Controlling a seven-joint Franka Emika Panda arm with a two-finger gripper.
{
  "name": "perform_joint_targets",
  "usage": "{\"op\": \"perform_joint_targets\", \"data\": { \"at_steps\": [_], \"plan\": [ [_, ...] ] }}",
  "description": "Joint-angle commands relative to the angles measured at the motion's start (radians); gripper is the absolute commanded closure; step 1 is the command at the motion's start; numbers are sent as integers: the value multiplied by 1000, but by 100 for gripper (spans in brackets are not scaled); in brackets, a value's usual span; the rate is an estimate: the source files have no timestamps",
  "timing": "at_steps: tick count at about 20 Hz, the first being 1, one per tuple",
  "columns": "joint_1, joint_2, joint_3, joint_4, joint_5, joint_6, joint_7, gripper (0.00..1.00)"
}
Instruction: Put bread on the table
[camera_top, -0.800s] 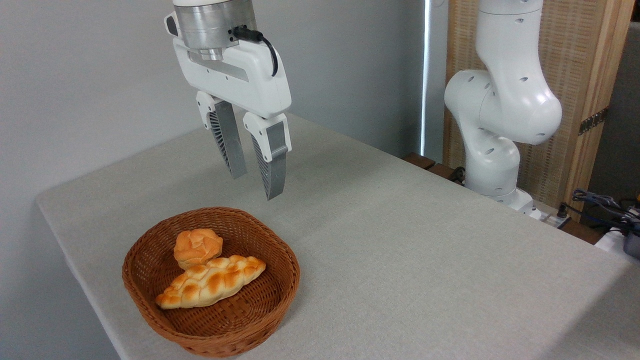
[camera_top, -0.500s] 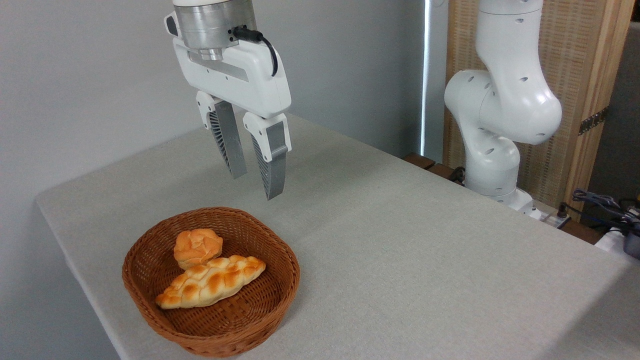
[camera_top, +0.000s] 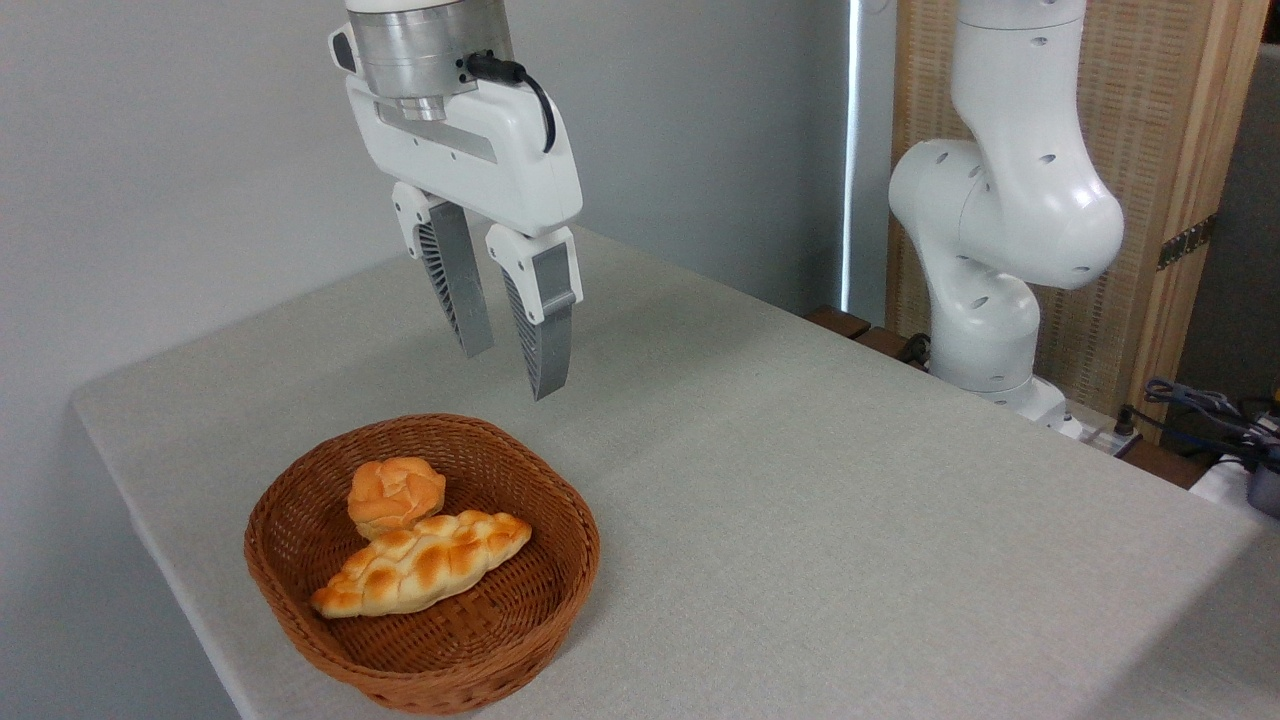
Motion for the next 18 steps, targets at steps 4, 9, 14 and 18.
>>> {"op": "perform_joint_targets", "data": {
  "at_steps": [4,9,14,18],
  "plan": [
    [-6,11,7,26,-27,-16,9,0],
    [-6,18,0,26,-29,41,7,0],
    [-6,35,-25,26,-29,131,6,0],
    [-6,53,-43,23,-55,192,4,0]
  ]
}}
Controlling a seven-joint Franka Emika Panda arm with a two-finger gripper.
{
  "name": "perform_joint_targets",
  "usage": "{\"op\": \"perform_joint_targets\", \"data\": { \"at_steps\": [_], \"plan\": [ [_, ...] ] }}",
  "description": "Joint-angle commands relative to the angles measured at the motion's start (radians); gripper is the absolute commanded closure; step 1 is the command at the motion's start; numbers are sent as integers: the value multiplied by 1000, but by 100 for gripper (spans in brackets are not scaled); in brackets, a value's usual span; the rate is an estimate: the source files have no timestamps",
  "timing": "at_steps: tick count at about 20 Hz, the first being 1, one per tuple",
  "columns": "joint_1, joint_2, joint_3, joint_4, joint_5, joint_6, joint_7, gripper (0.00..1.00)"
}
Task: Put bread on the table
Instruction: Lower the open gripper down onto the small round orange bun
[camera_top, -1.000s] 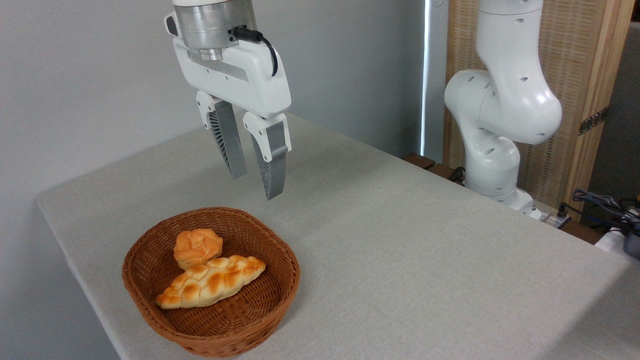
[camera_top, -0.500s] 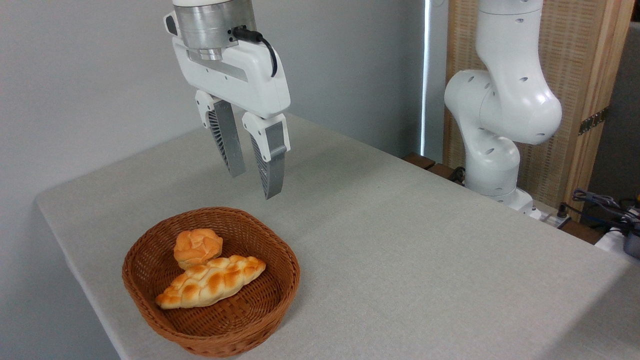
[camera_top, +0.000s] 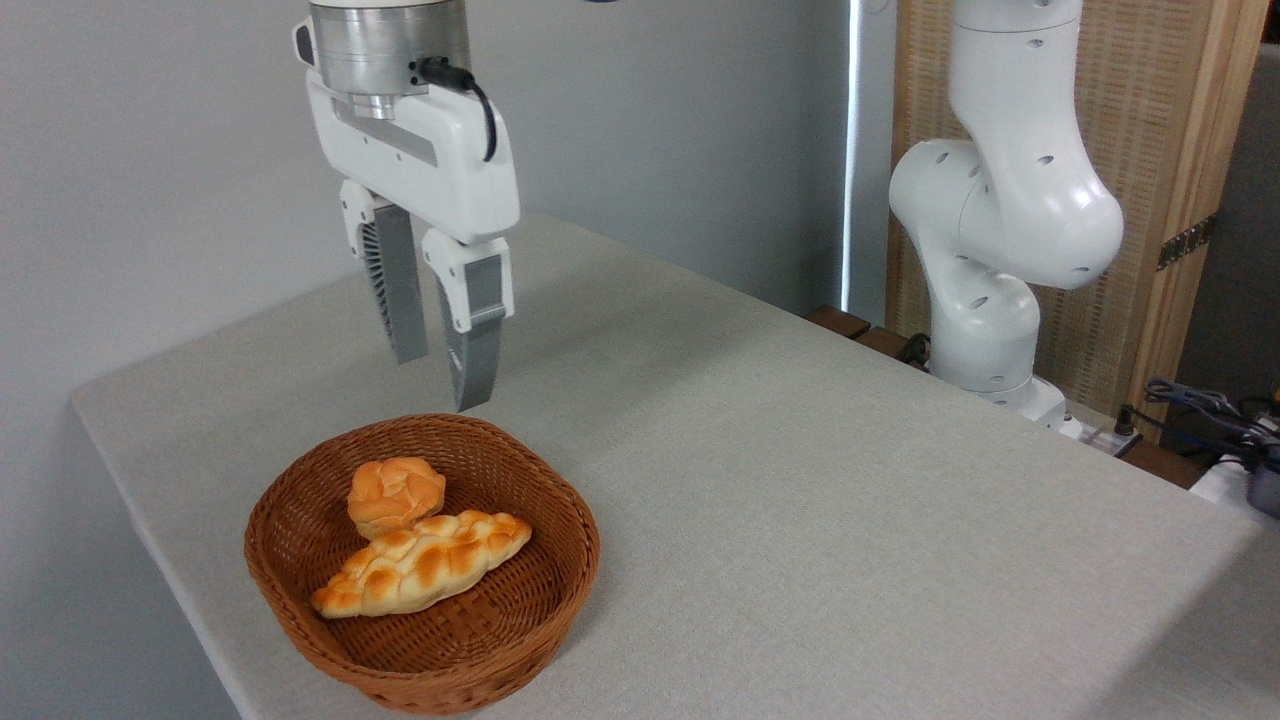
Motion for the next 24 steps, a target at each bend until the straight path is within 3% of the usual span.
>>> {"op": "perform_joint_targets", "data": {
  "at_steps": [1,5,10,18,24],
  "plan": [
    [1,23,-28,11,-66,33,4,0],
    [1,51,-71,-3,-109,34,-3,0],
    [1,105,-68,-19,-239,39,20,0],
    [1,195,-131,-42,-236,172,38,0],
    [1,221,-134,-60,-227,184,81,0]
  ]
}}
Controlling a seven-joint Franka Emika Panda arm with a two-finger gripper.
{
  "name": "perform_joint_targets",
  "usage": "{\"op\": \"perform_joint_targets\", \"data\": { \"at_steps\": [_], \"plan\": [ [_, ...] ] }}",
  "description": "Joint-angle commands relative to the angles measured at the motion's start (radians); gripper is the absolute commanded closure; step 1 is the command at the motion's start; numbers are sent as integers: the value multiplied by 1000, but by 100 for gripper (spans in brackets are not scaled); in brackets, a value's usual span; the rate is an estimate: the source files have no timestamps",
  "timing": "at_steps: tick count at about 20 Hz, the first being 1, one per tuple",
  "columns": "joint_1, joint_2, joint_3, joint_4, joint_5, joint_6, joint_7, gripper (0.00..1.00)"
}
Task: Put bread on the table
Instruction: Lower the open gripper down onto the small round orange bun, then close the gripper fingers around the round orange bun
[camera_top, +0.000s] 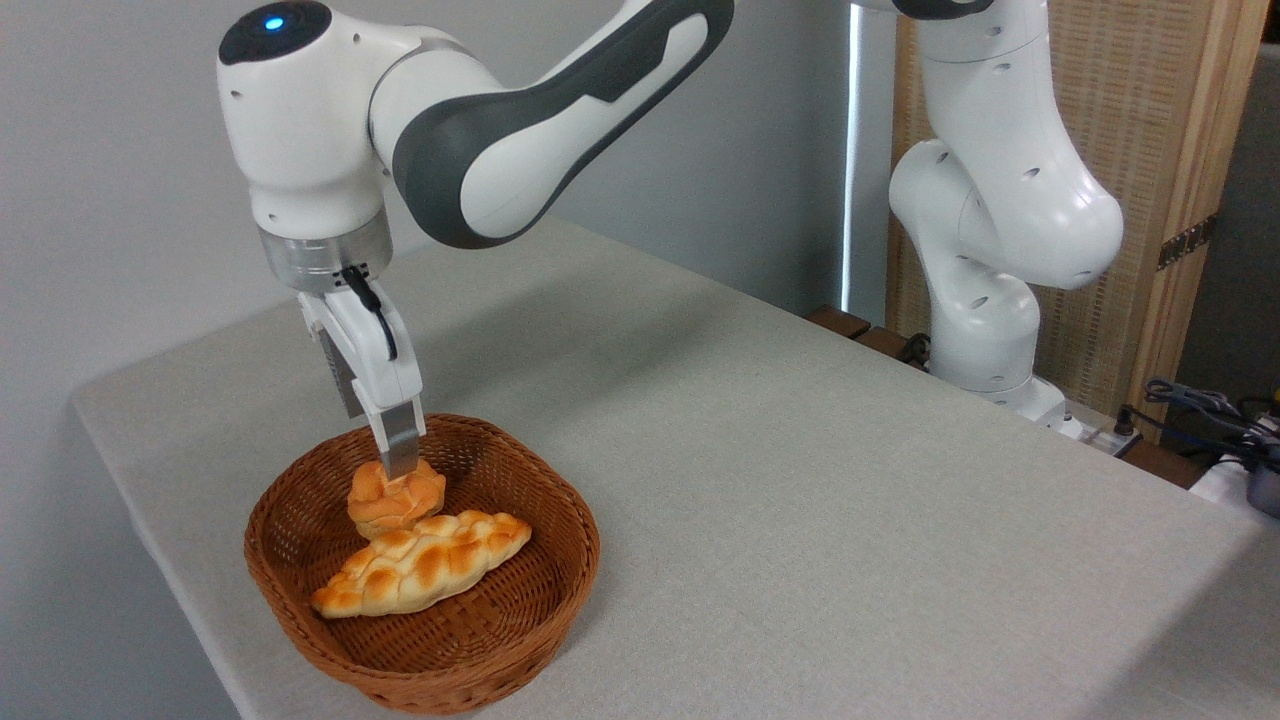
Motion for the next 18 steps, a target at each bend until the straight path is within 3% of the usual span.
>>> {"op": "perform_joint_targets", "data": {
  "at_steps": [1,6,9,18],
  "plan": [
    [3,6,0,-17,12,23,26,0],
    [3,9,0,-17,42,21,102,0],
    [3,15,-3,-17,97,23,115,0],
    [3,39,-18,-20,107,67,110,0]
  ]
}}
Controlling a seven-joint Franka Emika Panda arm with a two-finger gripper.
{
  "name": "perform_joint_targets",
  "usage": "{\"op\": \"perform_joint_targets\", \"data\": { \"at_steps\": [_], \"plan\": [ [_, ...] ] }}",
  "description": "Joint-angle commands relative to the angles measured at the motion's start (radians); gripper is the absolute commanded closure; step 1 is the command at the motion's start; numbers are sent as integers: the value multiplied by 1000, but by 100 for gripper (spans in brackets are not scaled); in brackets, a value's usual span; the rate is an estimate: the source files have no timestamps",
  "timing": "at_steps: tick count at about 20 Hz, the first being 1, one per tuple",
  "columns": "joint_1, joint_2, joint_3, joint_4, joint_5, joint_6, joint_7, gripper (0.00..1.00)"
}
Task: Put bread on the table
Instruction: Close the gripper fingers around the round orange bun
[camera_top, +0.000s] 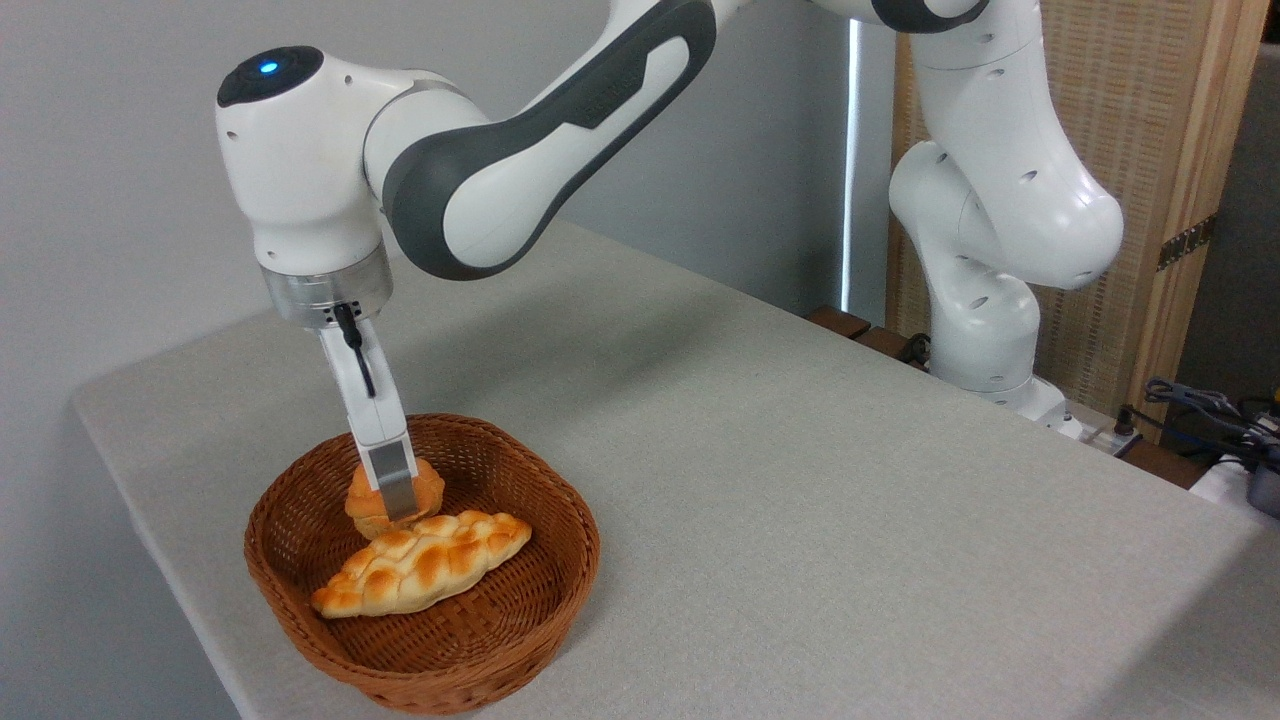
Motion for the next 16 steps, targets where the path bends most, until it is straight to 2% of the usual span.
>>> {"op": "perform_joint_targets", "data": {
  "at_steps": [1,8,11,13,15,16],
  "plan": [
    [2,0,-3,-9,9,24,11,0],
    [2,10,-3,-10,9,47,13,1],
    [2,11,-4,-10,9,47,13,11],
    [2,16,-4,-10,9,49,13,20],
    [2,16,-4,-10,9,49,13,34],
    [2,16,-4,-10,9,47,13,43]
  ]
}}
